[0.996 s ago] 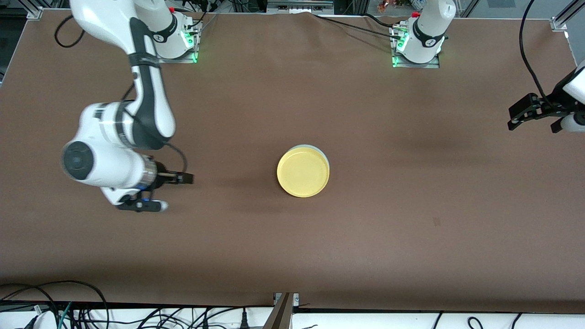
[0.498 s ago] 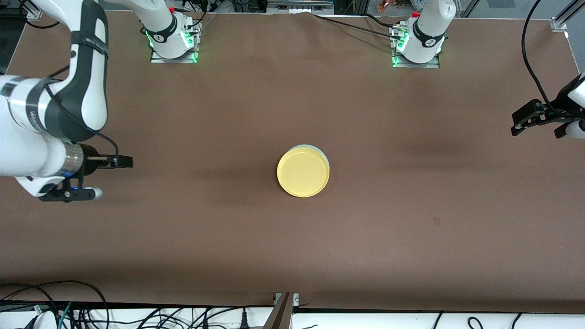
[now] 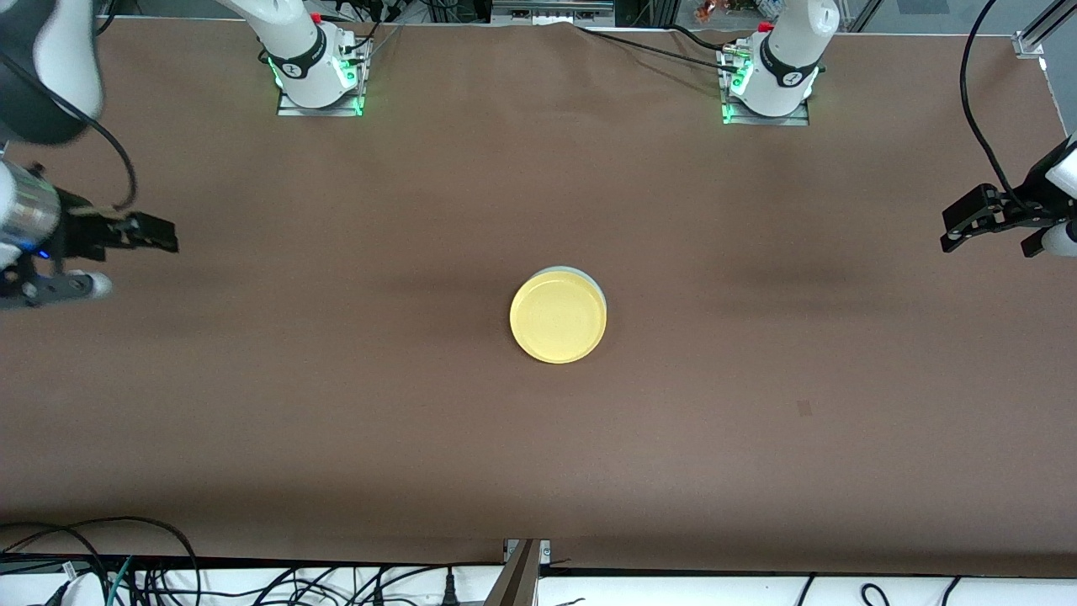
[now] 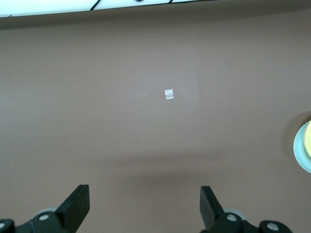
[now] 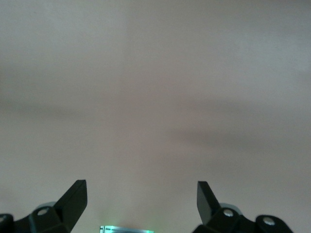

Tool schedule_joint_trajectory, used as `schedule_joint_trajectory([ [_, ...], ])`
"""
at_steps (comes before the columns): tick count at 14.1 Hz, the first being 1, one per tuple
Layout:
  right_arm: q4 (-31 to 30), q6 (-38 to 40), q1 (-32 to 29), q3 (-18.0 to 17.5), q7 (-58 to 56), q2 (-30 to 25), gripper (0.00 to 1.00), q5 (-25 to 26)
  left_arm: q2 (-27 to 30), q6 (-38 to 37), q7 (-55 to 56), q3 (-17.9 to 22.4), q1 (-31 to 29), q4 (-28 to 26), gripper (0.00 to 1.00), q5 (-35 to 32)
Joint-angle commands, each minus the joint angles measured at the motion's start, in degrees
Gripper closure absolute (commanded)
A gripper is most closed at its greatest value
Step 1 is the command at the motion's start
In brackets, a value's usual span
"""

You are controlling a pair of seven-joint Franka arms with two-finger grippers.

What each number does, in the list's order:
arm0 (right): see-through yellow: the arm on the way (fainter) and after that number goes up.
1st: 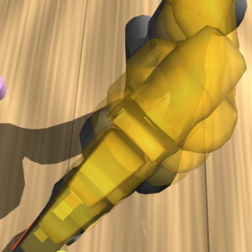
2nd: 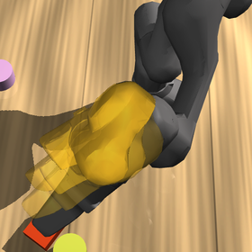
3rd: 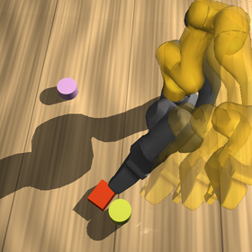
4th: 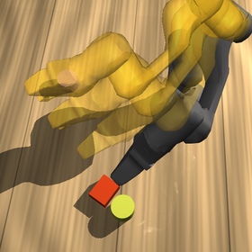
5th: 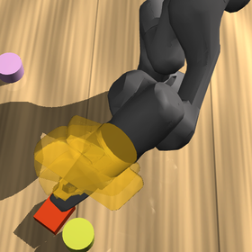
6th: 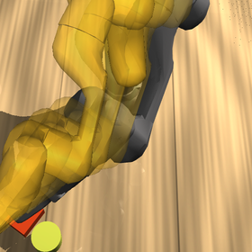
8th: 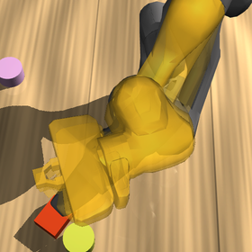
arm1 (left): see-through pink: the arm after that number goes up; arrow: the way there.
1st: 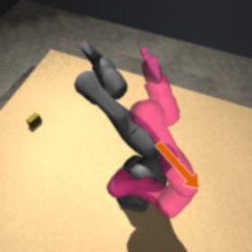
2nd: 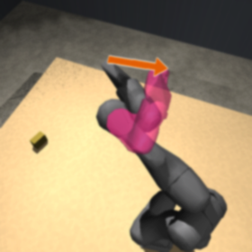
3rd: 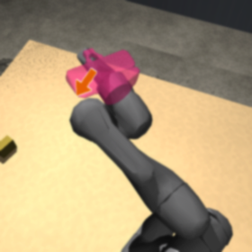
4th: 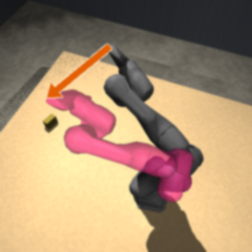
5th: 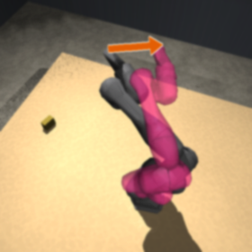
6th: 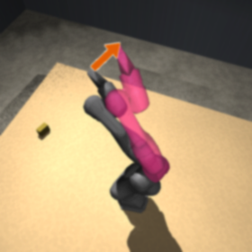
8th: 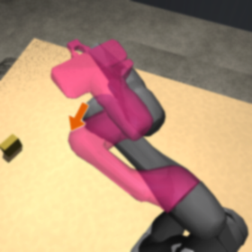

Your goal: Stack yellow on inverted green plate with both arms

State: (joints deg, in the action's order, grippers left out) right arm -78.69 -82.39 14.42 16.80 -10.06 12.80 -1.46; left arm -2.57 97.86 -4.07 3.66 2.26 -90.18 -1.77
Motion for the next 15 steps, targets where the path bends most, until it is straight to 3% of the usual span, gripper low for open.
schedule_joint_trajectory([
  [1,-4.45,-0.05,-7.72,-5.99,-1.01,-7.33,0.0,0.76,-0.77,-0.65,-0.94,-0.32,-0.41,1.67,0.0,0.1],
  [4,-7.8,-0.05,-8.45,-7.57,-0.4,-9.63,0.0,1.11,-0.85,-0.65,-1.03,-0.23,-0.76,1.58,0.0,0.19],
  [7,-8.15,0.21,-11.96,-12.75,3.97,-10.42,0.0,1.64,-0.85,-0.74,-0.94,-0.23,-0.59,1.58,0.0,0.19],
  [15,-5.87,2.15,-12.05,-12.5,5.67,-7.79,0.0,2.16,-0.85,-0.74,-0.86,-0.32,-0.5,1.59,0.0,0.19],
])
